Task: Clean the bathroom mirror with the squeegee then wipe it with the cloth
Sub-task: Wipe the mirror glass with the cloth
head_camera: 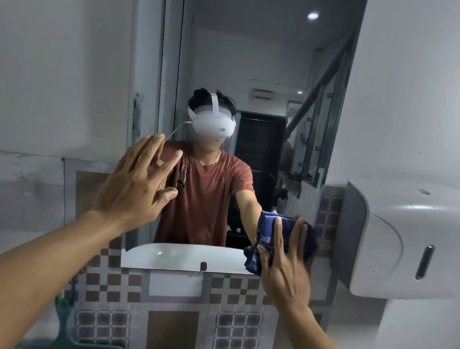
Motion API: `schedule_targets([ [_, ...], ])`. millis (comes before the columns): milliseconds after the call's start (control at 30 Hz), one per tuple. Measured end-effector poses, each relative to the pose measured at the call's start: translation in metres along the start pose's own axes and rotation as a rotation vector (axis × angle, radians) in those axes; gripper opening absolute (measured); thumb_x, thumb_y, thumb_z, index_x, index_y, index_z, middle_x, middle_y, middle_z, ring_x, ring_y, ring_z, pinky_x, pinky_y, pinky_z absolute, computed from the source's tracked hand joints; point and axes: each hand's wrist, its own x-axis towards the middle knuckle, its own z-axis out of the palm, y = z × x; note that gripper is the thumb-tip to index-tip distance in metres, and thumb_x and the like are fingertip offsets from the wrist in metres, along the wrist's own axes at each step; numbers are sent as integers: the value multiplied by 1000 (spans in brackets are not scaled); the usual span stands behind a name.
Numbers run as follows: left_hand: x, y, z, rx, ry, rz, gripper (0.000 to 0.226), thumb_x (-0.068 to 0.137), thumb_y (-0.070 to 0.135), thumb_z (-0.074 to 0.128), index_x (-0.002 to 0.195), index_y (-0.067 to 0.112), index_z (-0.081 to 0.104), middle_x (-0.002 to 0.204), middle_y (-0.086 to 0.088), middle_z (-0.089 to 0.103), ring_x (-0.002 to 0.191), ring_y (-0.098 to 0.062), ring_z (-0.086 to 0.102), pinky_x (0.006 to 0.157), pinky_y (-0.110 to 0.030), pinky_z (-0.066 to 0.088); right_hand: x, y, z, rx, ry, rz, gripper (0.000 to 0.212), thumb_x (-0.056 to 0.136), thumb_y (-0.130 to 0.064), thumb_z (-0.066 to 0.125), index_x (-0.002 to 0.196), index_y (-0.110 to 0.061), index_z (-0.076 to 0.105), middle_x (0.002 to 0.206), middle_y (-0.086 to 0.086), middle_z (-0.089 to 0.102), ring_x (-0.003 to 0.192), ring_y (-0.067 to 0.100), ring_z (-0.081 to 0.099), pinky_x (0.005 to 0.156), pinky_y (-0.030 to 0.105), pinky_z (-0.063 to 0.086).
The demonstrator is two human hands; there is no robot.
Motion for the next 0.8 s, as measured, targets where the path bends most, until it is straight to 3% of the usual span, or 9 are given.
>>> schedule_targets([
  [100,-1,-1,-1,15,2,8,73,93,51,48,156,19,31,162,-25,18,150,-40,16,121,-54,23,-12,0,10,6,-21,-18,66,104,-53,20,160,-33,-10,167,7,-22,156,31,-9,122,53,10],
  [200,-2,-5,-3,9,-3,5,72,94,50,48,156,18,30,161,-24,19,149,-40,19,121,-53,24,-22,-6,20,27,-31,-10,67,104,-50,24,160,-33,-8,168,10,-18,156,35,-3,119,63,25],
  [267,-4,-10,-5,14,-11,-1,70,95,48,50,156,17,31,161,-24,20,148,-40,20,120,-54,25,-28,-11,27,54,-29,-5,68,104,-50,26,160,-34,-8,168,8,-20,155,34,-7,108,63,43],
  [333,-7,-14,-5,19,-26,-5,70,96,45,56,156,18,31,161,-24,19,149,-41,19,120,-55,24,-31,-17,34,68,-25,10,68,104,-51,26,160,-35,-8,168,8,-19,155,29,-12,100,63,49],
  [533,-5,-20,-7,45,-37,19,76,92,47,60,155,17,32,160,-25,22,149,-40,18,121,-55,24,-29,-53,46,-41,-17,-135,64,105,-54,18,162,-27,4,167,22,3,155,38,6,115,73,17],
  [667,-2,-24,-8,26,-26,47,72,93,45,59,154,15,35,159,-25,25,149,-40,20,118,-54,29,-26,-85,56,-43,57,-181,68,103,-52,30,162,-29,6,166,24,12,155,36,8,117,72,13],
  [800,-1,-26,-7,13,-9,64,69,93,43,58,153,16,36,158,-24,28,148,-39,23,118,-51,32,-23,-113,69,-79,89,-363,68,102,-49,41,161,-27,16,167,21,11,156,34,2,117,69,9],
])
